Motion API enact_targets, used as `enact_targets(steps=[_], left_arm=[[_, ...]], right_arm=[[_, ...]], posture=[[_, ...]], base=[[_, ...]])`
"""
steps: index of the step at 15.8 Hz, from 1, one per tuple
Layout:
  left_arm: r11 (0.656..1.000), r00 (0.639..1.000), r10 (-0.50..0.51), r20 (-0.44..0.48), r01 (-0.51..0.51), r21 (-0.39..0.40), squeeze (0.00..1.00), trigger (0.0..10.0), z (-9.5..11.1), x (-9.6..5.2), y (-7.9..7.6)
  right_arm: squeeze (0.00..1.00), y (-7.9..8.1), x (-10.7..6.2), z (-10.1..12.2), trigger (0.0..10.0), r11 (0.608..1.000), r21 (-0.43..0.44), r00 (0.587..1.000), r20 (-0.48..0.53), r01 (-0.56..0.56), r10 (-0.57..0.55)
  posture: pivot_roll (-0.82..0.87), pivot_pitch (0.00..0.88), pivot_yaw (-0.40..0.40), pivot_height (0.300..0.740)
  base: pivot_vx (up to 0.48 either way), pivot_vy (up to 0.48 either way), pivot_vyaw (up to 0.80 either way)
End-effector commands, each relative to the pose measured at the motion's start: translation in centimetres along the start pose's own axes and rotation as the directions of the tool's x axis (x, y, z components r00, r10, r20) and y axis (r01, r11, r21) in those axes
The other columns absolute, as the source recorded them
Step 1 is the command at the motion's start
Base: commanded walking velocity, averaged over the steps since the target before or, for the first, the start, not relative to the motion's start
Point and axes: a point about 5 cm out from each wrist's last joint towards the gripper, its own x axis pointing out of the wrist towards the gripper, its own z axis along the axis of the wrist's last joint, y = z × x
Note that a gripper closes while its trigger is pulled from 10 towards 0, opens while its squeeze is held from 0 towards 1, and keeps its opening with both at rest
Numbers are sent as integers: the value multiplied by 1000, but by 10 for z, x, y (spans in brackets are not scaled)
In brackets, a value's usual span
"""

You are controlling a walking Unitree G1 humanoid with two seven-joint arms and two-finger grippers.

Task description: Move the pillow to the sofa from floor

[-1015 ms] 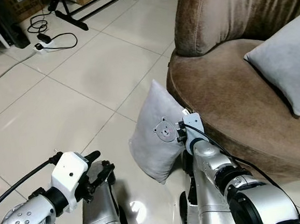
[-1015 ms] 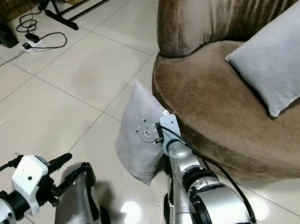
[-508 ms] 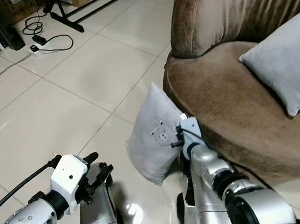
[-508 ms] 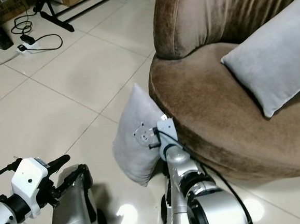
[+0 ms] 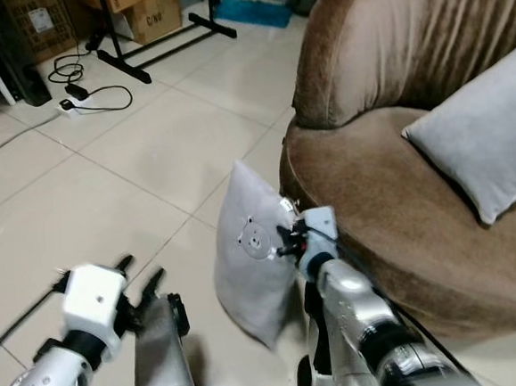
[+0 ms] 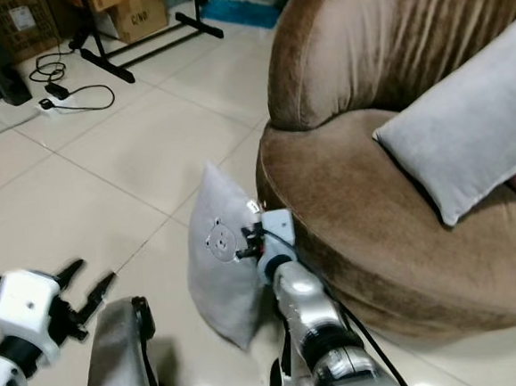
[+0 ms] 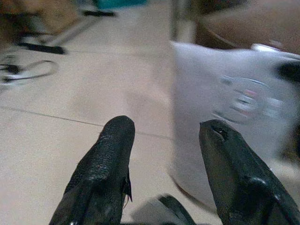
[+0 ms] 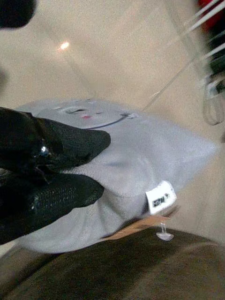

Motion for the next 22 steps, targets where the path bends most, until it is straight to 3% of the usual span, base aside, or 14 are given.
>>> enact_targets(steps=[1, 2, 4, 5, 6, 8, 11, 13, 22], left_arm=[[999, 999, 35, -1, -35, 4, 0, 10000, 0, 1, 3], [999, 999, 48, 0, -48, 2, 0, 10000, 0, 1, 3], [992, 992, 123, 42, -123, 2, 0, 10000, 5, 13, 8], [989, 988, 147, 55, -147, -6, 0, 10000, 7, 15, 10], [986, 984, 168, 67, -167, -26, 0, 10000, 9, 17, 13], [981, 977, 192, 97, -189, -46, 0, 10000, 16, 21, 15], [979, 970, 203, 135, -197, -55, 0, 10000, 24, 34, 15], [978, 966, 209, 154, -203, -50, 0, 10000, 28, 42, 17], [982, 968, 186, 166, -182, -44, 0, 10000, 32, 52, 14]], right_arm=[[0, -5, 0, 18, 0, 1000, 0, 997, 76, -7, 7], [0, -5, -1, 21, 0, 1000, 1, 996, 90, -6, 6], [0, -12, -17, 49, 0, 998, 64, 976, 215, -4, -10], [0, -12, -25, 59, 1686, 998, 68, 965, 261, -7, -11], [0, -11, -31, 65, 10000, 998, 65, 967, 253, -1, -15], [0, -8, -44, 82, 10000, 999, 41, 949, 317, -13, 0], [0, -10, -52, 96, 10000, 996, 78, 939, 337, 41, -65], [0, -3, -56, 107, 10000, 994, 110, 933, 354, 27, -64], [0, -2, -60, 111, 10000, 991, 122, 938, 332, 63, -100]], posture=[[92, 0, -82, 464], [92, 0, -82, 464], [80, 0, -78, 464], [75, 0, -77, 464], [60, 0, -73, 464], [33, 0, -65, 464], [2, 0, -40, 484], [9, 0, -44, 504], [-5, 0, -27, 599]], base=[[0, 0, 0], [0, 0, 0], [0, 0, 0], [0, 0, 0], [0, 0, 0], [0, 0, 0], [0, 0, 0], [0, 0, 0], [0, 0, 0]])
